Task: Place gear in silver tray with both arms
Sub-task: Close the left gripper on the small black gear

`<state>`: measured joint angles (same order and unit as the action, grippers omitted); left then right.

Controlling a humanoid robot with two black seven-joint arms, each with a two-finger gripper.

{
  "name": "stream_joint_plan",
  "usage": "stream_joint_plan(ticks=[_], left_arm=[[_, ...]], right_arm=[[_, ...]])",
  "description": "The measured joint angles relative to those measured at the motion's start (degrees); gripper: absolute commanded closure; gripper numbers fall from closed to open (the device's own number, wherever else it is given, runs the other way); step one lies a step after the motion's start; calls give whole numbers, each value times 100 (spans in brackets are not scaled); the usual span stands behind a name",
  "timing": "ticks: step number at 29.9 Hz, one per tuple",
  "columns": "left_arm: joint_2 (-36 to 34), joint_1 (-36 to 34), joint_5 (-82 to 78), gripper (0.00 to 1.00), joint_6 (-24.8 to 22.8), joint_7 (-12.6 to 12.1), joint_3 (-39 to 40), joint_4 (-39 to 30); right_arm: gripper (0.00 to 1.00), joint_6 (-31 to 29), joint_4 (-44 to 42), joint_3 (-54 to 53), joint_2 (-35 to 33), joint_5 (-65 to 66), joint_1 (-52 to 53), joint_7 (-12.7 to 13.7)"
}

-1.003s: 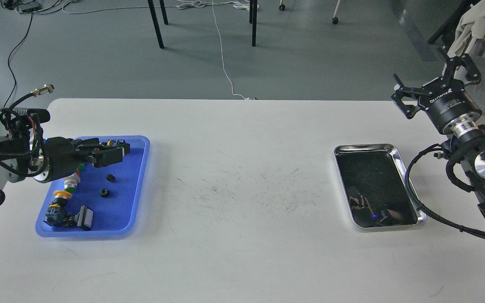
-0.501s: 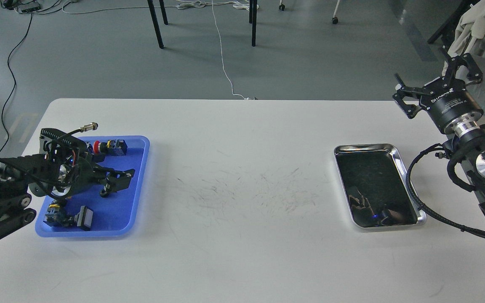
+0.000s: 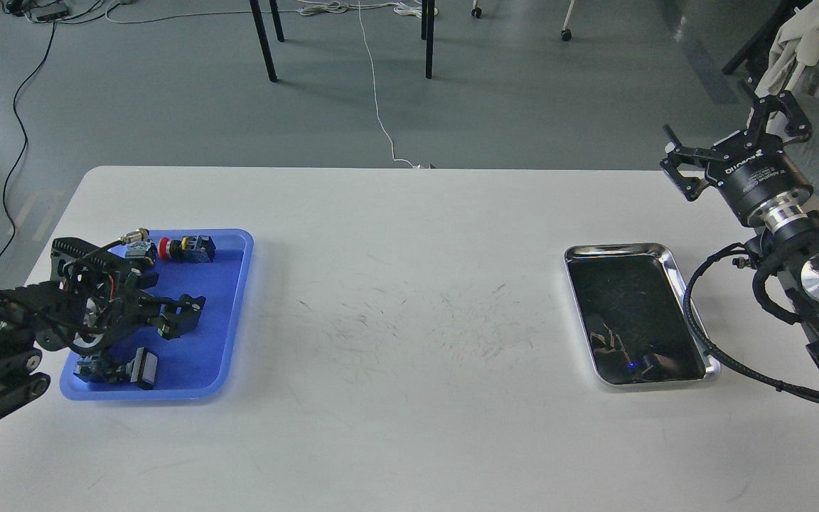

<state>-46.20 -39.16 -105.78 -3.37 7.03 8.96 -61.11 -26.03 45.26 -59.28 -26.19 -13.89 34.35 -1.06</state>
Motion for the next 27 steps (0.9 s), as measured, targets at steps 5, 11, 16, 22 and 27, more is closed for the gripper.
stream_joint_plan(ticks=[5, 11, 16, 22, 27], left_arm=[[30, 53, 5, 25, 2, -9, 0, 18], [93, 82, 5, 31, 2, -9, -2, 138], [155, 83, 3, 37, 2, -8, -8, 160], [173, 84, -12, 45, 3, -13, -16, 171], [174, 84, -14, 67, -4, -24, -21, 171]], right_arm=[[1, 0, 12, 3, 0, 0, 16, 0], [1, 0, 17, 4, 0, 0, 20, 1], [1, 0, 14, 4, 0, 0, 28, 1], [1, 3, 14, 4, 0, 0, 36, 1], [1, 3, 16, 4, 0, 0, 37, 1]])
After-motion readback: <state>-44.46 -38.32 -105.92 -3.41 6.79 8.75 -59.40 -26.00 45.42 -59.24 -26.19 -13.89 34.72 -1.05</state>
